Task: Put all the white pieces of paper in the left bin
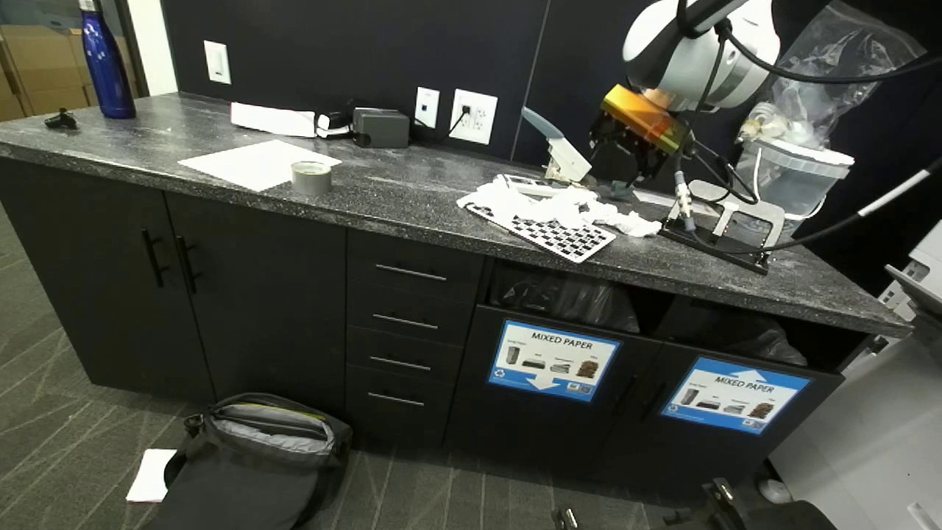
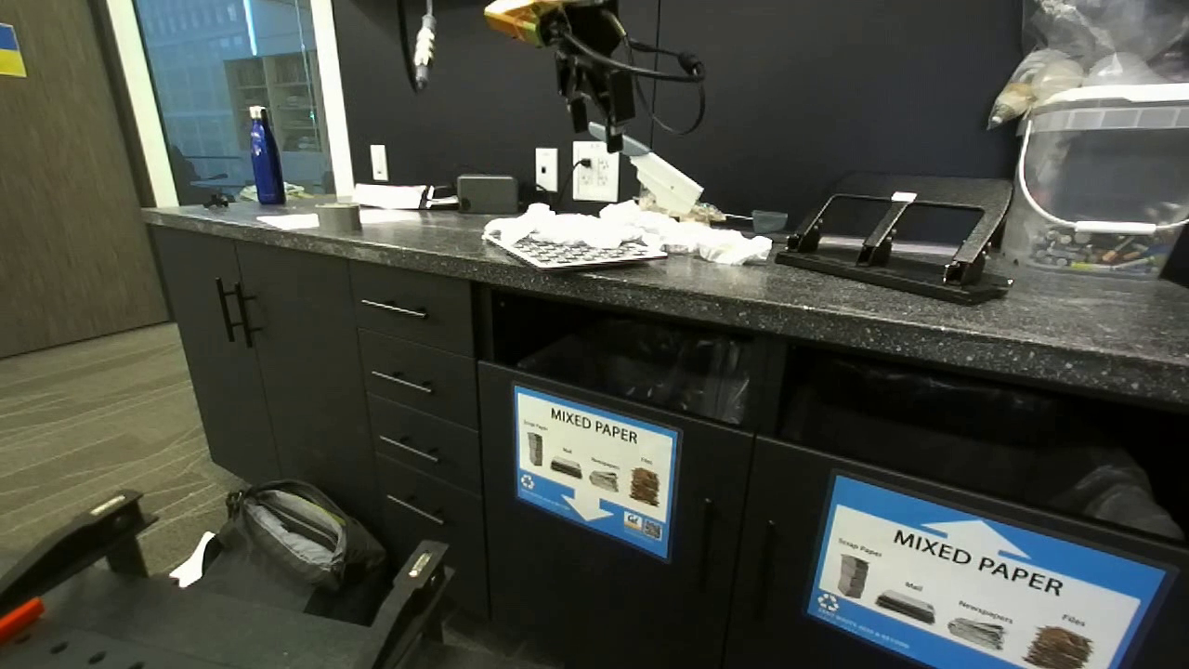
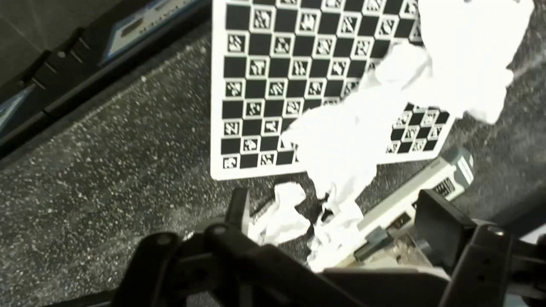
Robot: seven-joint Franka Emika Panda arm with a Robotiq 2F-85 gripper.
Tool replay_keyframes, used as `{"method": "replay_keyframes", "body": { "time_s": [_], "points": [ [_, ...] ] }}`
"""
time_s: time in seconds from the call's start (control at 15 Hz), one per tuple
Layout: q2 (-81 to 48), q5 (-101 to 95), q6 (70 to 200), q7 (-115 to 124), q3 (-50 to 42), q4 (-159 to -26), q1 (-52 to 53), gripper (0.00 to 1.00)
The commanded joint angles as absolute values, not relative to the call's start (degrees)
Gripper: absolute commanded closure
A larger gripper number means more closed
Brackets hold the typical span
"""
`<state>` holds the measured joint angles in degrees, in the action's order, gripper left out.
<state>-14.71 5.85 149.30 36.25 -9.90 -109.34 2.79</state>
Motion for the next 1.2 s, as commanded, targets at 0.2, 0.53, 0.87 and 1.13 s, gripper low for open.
{"method": "replay_keyframes", "body": {
  "time_s": [0.2,0.53,0.87,1.13],
  "points": [
    [-29.42,-2.89,138.36,56.13,-16.42,-85.63,1.99,0.00],
    [-39.31,2.96,121.95,54.58,-12.68,-71.60,-5.15,0.00],
    [-48.72,8.61,120.15,56.98,-10.47,-58.45,-10.12,0.00],
    [-56.00,9.26,118.21,59.18,-10.36,-49.20,-12.15,0.00]
  ]
}}
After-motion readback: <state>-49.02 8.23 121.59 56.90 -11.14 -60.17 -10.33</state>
